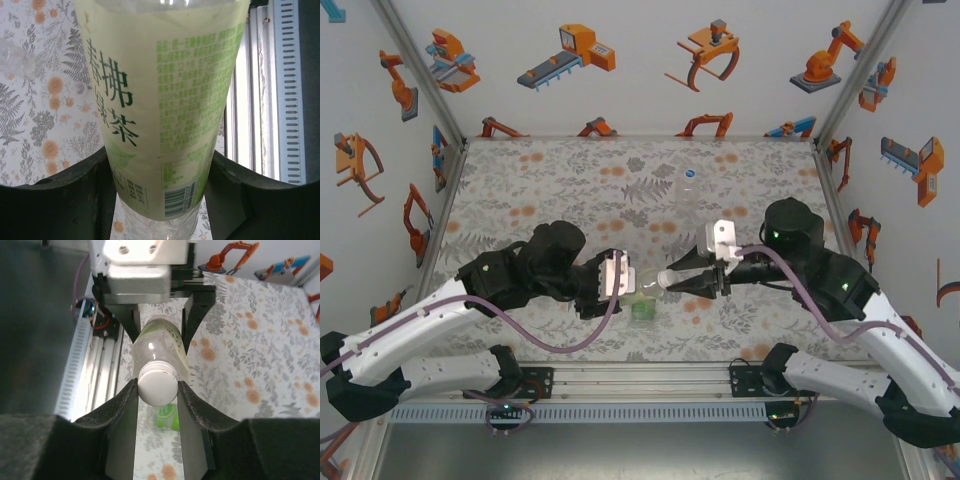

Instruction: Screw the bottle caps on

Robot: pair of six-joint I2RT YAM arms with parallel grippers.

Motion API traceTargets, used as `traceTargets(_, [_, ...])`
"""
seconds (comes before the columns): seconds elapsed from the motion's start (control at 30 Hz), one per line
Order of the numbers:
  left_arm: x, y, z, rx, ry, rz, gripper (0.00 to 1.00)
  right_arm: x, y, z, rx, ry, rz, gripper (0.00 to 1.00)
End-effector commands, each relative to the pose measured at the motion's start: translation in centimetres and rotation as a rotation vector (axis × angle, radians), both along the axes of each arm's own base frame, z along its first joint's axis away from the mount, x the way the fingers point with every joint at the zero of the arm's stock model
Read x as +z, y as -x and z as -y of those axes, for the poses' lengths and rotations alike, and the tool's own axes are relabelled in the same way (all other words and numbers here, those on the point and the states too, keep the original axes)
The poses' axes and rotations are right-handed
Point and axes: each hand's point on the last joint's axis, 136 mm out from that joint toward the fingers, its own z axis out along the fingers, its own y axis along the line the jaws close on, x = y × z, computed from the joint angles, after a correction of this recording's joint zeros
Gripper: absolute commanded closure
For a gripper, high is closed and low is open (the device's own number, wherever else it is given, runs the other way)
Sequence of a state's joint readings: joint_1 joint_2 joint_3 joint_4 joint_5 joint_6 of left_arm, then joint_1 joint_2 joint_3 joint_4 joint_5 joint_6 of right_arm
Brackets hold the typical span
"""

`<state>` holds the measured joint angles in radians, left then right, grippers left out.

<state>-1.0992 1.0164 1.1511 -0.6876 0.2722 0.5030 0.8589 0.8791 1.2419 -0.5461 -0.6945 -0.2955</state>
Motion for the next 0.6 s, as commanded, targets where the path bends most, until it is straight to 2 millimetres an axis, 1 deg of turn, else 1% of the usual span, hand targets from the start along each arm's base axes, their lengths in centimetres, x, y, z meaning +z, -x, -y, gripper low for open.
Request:
traceTargets(0.0, [0.8,-0.9,0.0,0.052,0.039,0.034,0.95,1.4,-2.0,-0.5,-0.149,-0.104,-0.26,1.0])
traceTargets(0.07, [0.9,-1.0,0.1,0.057,0.044,0.04,0.95,1.6,-3.0,-0.5,-0.24,-0.163,-0.403,1.0])
traceTargets(0.17, [0.5,-1.1,0.2,0.06,0.036,0.04,0.95,1.1,-5.3,0.1,-0.439,-0.236,-0.608,1.0])
traceTargets(0.23, [0.3,-1.3,0.3,0.063,0.028,0.037,0.95,0.2,-7.2,1.3,-0.614,-0.264,-0.789,1.0])
traceTargets(0.3, [0.1,-1.4,0.4,0.066,0.022,0.036,0.95,-1.8,-8.7,2.5,-0.798,-0.264,-1.019,1.0])
traceTargets(0.4, [-0.1,-1.5,0.6,0.066,0.014,0.032,0.95,-4.4,-8.8,3.2,-0.963,-0.23,-1.306,1.0])
traceTargets(0.47, [-0.2,-1.6,0.7,0.068,0.008,0.035,0.95,-5.0,-8.7,3.1,-1.011,-0.238,-1.411,1.0])
traceTargets(0.5, [-0.2,-1.6,0.7,0.069,0.006,0.036,0.95,-4.8,-8.7,2.6,-0.999,-0.244,-1.441,1.0])
traceTargets(0.57, [-0.2,-1.7,0.7,0.074,0.007,0.04,0.95,-4.3,-8.9,1.7,-0.981,-0.24,-1.442,1.0])
